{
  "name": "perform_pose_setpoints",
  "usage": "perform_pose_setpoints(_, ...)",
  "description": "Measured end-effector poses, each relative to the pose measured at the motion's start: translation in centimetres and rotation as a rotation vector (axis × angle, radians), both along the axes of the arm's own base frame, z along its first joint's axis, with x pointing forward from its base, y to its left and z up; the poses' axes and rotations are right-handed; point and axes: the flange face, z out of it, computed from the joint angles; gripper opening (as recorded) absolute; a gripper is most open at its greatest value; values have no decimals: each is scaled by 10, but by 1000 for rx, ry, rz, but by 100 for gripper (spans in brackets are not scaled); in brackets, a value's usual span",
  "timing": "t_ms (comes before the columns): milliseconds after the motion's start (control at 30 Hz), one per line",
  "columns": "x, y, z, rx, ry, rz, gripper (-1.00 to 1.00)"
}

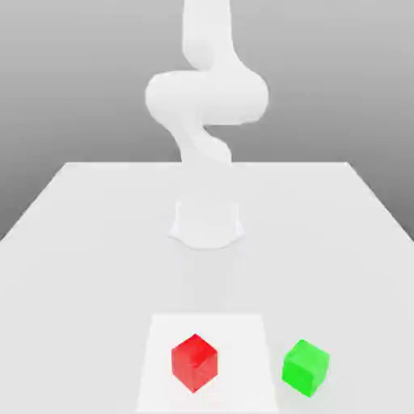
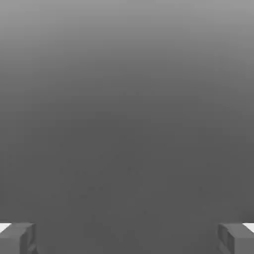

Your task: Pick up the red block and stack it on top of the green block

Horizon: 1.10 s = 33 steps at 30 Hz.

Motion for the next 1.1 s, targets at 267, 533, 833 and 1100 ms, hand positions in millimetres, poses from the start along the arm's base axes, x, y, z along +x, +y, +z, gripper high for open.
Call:
perform_pose_setpoints(267,76,-9,-162,87,245,-245,0)
perform_pose_setpoints(533,88,-22,-328,190,476,-483,0)
perform_pose_setpoints(833,56,-21,-479,296,670,-684,0)
perform_pose_setpoints(1100,55,-21,-515,296,671,-687,-100)
